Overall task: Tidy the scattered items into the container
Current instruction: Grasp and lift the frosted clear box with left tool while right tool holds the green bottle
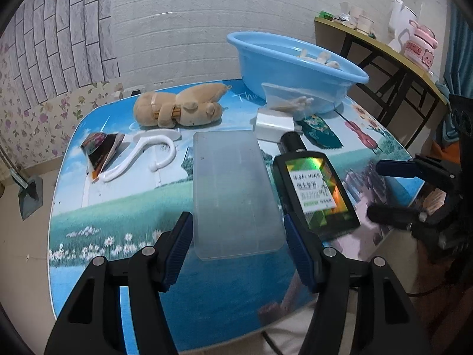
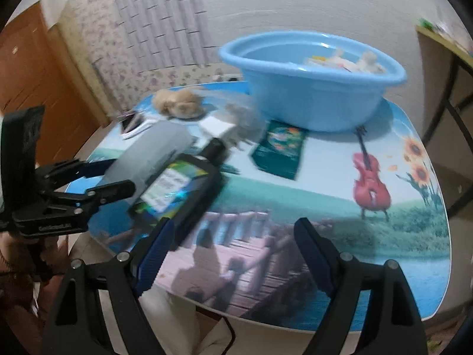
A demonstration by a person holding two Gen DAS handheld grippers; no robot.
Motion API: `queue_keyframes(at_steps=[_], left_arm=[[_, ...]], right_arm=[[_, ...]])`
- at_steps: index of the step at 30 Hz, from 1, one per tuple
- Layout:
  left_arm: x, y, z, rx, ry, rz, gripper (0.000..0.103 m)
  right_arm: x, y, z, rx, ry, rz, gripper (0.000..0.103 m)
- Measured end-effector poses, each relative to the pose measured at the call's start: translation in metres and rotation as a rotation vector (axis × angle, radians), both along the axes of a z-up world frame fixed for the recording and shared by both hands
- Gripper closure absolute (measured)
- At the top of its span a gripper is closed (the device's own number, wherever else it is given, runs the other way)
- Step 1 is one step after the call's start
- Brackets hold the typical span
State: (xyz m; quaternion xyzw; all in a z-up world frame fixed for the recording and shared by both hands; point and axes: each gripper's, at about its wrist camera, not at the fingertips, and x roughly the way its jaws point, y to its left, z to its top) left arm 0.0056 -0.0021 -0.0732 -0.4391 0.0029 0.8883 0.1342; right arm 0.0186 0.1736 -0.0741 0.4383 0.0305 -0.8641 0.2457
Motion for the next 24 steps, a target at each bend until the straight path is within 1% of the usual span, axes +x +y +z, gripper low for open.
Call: queue_keyframes(at_steps=[2, 4, 6, 14, 21, 24], left_arm=[[0.006, -0.002, 0.001, -0.005, -0.003, 0.001, 0.041], [0.012, -0.005, 0.001, -0.015, -0.003, 0.003, 0.041], [0.016, -0.008, 0.001, -0.024, -0.003, 0.007, 0.041], [0.018, -0.019, 0.001, -0.017, 0.000, 0.028, 0.040], [0.016, -0.022, 0.000, -0.015, 0.010, 0.025, 0.040], [0.016, -0.028, 0.000, -0.021, 0.010, 0.041, 0.041]], right_arm=[[0.006, -0.017, -0.002, 0.019, 0.012, 0.060, 0.019], [0.009, -0.029, -0.004, 0.034, 0.012, 0.088, 0.019], [0.010, -0.033, -0.006, 0.023, 0.000, 0.097, 0.019], [0.001, -0.049, -0.011, -0.008, -0.063, 0.051, 0.019], [-0.006, -0.064, -0.015, 0.013, -0.080, 0.011, 0.019], [-0.009, -0.074, -0.017, 0.047, -0.065, 0.003, 0.018]])
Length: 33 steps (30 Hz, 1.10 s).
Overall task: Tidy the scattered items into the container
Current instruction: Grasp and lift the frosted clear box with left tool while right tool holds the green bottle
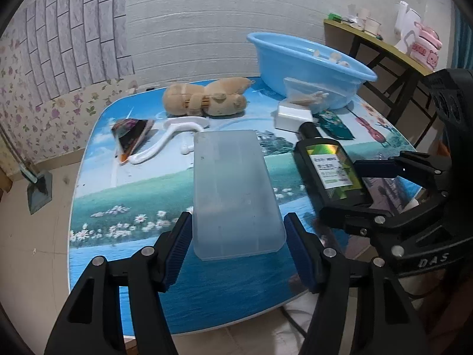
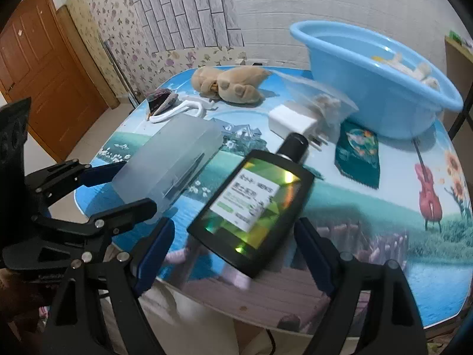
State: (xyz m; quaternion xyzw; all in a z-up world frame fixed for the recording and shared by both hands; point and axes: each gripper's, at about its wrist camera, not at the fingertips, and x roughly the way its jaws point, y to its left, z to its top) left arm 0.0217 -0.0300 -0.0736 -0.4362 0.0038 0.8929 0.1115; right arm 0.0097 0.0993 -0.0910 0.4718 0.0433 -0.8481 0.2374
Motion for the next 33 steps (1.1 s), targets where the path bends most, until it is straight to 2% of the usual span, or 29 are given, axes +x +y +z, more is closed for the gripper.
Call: queue_keyframes(at_steps=[4, 12, 20, 24, 33], left_arm=[[0.000, -0.004, 0.000, -0.002, 0.001, 0.009, 0.041], [-0.008, -0.003, -0.002, -0.005, -0.005, 0.025, 0.040], [-0.019, 0.003, -0.008, -0.026, -0.009, 0.046, 0.037], [-0.018, 0.004, -0.008, -0.009, -0.009, 0.045, 0.037], [-0.011, 0.020, -0.006, 0.006, -0.008, -0.007, 0.038]], right_arm=[[-0.009, -0.002, -0.008, 0.045, -0.022, -0.047, 0.017], [-0.006, 0.010, -0.009, 0.038, -0.029, -0.057, 0.017], [-0.003, 0.035, -0.005, 0.010, -0.040, -0.131, 0.018], [0.000, 0.034, -0.001, -0.004, -0.027, -0.094, 0.039], [0.004, 0.039, 0.000, 0.006, -0.023, -0.083, 0.039]])
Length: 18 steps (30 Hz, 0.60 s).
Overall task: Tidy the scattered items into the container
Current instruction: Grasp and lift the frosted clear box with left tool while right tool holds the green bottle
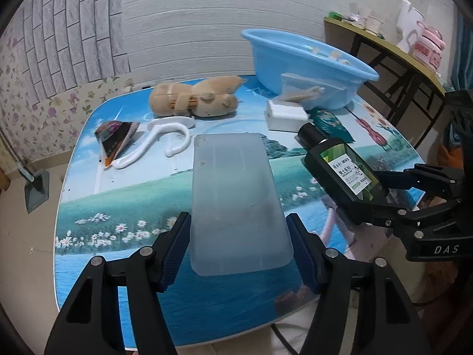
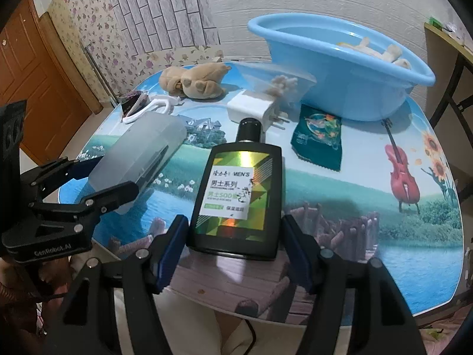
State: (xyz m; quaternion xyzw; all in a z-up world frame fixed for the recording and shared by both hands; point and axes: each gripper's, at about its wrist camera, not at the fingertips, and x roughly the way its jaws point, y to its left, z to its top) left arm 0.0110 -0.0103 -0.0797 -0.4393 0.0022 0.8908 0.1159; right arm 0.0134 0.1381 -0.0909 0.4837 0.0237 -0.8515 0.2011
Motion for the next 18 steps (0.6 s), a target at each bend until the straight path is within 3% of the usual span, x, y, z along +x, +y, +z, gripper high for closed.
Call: queue_keyframes(at_steps=[18], left_arm=[[0.012, 0.011, 0.008, -0.008, -0.016, -0.011, 0.038]], right_arm=[[0.018, 0.060, -0.001, 0.007, -0.001, -0.040, 0.039]])
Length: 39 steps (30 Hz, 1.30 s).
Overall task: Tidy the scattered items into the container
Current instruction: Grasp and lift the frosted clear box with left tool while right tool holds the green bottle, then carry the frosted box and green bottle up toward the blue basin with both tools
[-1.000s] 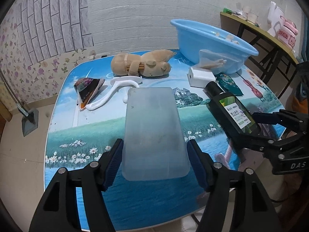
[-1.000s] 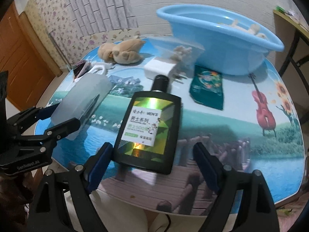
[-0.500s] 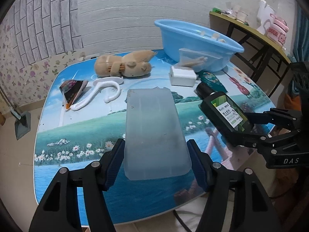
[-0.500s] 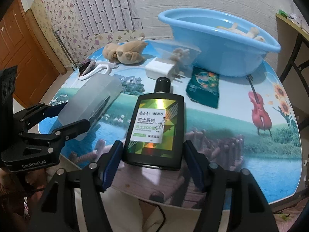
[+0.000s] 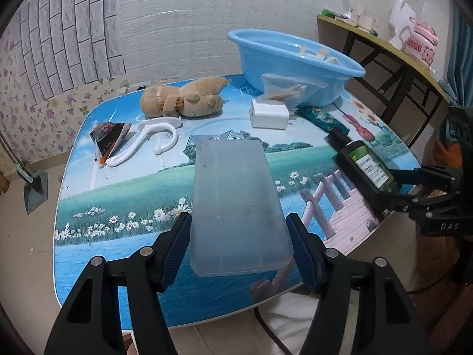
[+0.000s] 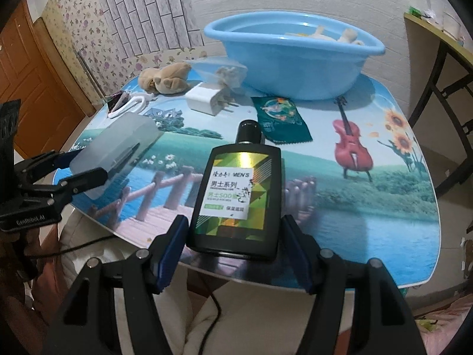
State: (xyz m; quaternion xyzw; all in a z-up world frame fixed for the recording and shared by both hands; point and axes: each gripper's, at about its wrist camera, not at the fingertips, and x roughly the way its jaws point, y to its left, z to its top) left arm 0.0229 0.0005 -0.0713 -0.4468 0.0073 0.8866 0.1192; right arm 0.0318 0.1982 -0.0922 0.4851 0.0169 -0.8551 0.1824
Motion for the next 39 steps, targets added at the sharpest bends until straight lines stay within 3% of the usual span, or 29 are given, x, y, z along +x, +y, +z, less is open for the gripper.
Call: queue_keyframes(at_steps=[10, 26, 30, 32, 34, 39], left_arm=[[-0.001, -0.001, -0.001, -0.037, -0.008, 0.015, 0.038], [-0.012, 0.006, -0.015, -0.070, -0.037, 0.023, 0.037], [-0.013, 0.006, -0.016, -0.072, -0.032, 0.024, 0.030], [-0.013, 0.008, -0.017, -0.071, -0.029, 0.014, 0.020], [-0.014, 0.011, -0.019, -0.069, -0.025, -0.002, 0.014], [-0.015, 0.014, -0.023, -0.075, -0.017, 0.000, 0.000]], right_arm=[[-0.001, 0.028, 0.000, -0.002, 0.006, -0.032, 0.039], [-0.008, 0.021, -0.006, 0.045, 0.037, -0.036, 0.038], [-0.010, 0.019, -0.007, 0.056, 0.055, -0.035, 0.038], [-0.011, 0.018, -0.008, 0.067, 0.070, -0.036, 0.037], [-0.011, 0.017, -0.009, 0.070, 0.086, -0.039, 0.031], [-0.013, 0.019, -0.016, 0.084, 0.099, -0.074, 0.001]])
